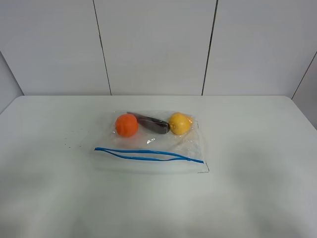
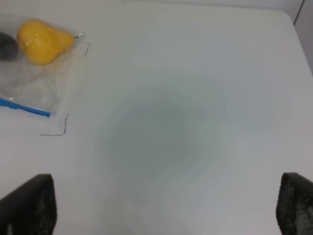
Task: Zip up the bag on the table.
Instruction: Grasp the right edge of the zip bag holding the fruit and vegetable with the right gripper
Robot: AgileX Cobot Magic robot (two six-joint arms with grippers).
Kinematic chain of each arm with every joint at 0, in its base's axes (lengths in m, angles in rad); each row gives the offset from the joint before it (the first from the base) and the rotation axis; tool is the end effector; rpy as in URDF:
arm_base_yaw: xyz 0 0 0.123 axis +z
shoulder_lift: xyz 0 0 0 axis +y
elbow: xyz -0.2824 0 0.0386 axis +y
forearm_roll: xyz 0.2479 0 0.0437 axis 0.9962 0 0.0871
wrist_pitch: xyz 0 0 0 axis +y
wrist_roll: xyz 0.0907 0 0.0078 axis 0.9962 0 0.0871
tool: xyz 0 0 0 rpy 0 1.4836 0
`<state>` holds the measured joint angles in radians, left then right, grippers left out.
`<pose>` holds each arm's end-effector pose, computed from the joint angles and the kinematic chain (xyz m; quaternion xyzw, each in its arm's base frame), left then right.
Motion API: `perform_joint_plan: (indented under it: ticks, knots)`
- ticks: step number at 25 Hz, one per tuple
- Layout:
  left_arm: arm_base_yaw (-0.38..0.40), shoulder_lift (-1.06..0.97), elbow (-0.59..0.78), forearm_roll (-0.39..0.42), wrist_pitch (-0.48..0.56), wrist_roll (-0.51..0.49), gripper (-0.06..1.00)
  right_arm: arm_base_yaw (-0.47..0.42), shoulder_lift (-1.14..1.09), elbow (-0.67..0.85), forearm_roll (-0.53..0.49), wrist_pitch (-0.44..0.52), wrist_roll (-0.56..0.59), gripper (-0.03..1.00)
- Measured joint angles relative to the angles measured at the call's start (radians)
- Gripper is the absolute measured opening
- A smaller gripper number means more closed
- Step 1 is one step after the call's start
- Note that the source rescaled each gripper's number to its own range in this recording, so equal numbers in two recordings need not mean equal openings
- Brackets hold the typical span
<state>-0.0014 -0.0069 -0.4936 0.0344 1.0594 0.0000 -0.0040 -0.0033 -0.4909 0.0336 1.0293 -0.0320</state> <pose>-0.0051 0.0027 0.2755 -0.0001 0.8526 0.0168 0.5222 -0.0030 0.0026 0.2772 -0.0122 0.8463 0.0072 0.5326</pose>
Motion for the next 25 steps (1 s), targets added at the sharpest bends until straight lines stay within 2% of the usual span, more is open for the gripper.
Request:
perform_joint_plan:
  ticks: [18,25]
  knots:
    - [0.0,0.0,0.0,0.0,0.0,0.0,1.0,0.0,0.0,0.0,0.0,0.0,0.0,1.0]
    - [0.0,0.0,0.0,0.0,0.001,0.0,1.0,0.0,0.033,-0.048,-0.003,0.021,0.008,1.0]
